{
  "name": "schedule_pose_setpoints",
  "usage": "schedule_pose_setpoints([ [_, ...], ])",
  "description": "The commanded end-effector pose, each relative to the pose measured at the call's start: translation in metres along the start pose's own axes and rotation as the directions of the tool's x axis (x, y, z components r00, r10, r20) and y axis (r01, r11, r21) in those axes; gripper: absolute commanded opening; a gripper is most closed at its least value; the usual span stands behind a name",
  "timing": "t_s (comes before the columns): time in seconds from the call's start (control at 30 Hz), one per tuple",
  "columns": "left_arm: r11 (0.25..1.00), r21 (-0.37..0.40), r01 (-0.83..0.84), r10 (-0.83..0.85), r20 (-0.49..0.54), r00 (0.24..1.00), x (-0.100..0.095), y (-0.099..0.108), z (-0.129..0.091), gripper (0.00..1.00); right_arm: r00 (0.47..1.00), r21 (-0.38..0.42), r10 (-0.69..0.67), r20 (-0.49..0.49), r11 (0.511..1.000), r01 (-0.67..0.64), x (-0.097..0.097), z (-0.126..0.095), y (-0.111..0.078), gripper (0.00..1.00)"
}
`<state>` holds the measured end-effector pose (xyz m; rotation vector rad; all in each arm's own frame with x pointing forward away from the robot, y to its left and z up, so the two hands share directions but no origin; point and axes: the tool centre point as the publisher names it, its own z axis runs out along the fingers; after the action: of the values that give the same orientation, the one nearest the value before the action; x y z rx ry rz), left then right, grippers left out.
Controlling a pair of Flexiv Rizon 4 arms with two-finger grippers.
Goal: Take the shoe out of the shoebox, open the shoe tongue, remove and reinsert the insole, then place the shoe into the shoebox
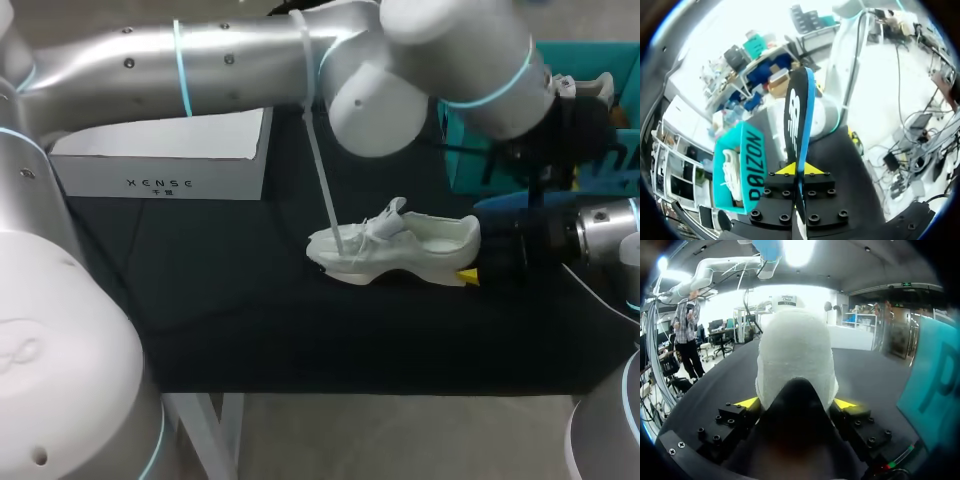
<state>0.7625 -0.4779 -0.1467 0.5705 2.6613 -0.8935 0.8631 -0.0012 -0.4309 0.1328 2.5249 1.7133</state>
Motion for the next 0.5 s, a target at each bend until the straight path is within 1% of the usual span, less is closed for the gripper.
schedule_pose_setpoints([
  [0.03,0.930,0.361,-0.072,0.167,-0.238,0.957,-0.012,-0.022,-0.051,0.00,1.000,0.004,0.000,0.002,1.000,0.000,0.000,0.002,-0.001,0.00],
  [0.13,0.886,0.463,0.006,0.162,-0.321,0.933,-0.025,-0.031,-0.073,0.00,1.000,0.004,0.000,0.002,1.000,0.000,0.000,0.002,-0.001,0.00],
  [0.2,0.866,0.496,0.065,0.140,-0.363,0.921,-0.035,-0.029,-0.085,0.00,1.000,0.004,0.000,0.002,1.000,0.000,0.000,0.002,-0.001,0.00],
  [0.27,0.853,0.511,0.108,0.116,-0.388,0.914,-0.043,-0.022,-0.097,0.00,1.000,0.004,0.000,0.002,1.000,0.000,0.000,0.002,-0.001,0.00],
  [0.37,0.832,0.521,0.189,0.066,-0.432,0.899,-0.051,-0.003,-0.111,0.00,1.000,0.004,0.000,0.002,1.000,0.000,0.000,0.002,-0.001,0.00],
  [0.43,0.817,0.522,0.243,0.022,-0.450,0.893,-0.055,0.014,-0.119,0.00,1.000,0.004,0.000,0.002,1.000,0.000,0.000,0.002,-0.001,0.00],
  [0.5,0.814,0.506,0.284,-0.033,-0.449,0.893,-0.057,0.033,-0.128,0.00,1.000,0.004,0.000,0.002,1.000,0.000,0.000,0.002,-0.001,0.00],
])
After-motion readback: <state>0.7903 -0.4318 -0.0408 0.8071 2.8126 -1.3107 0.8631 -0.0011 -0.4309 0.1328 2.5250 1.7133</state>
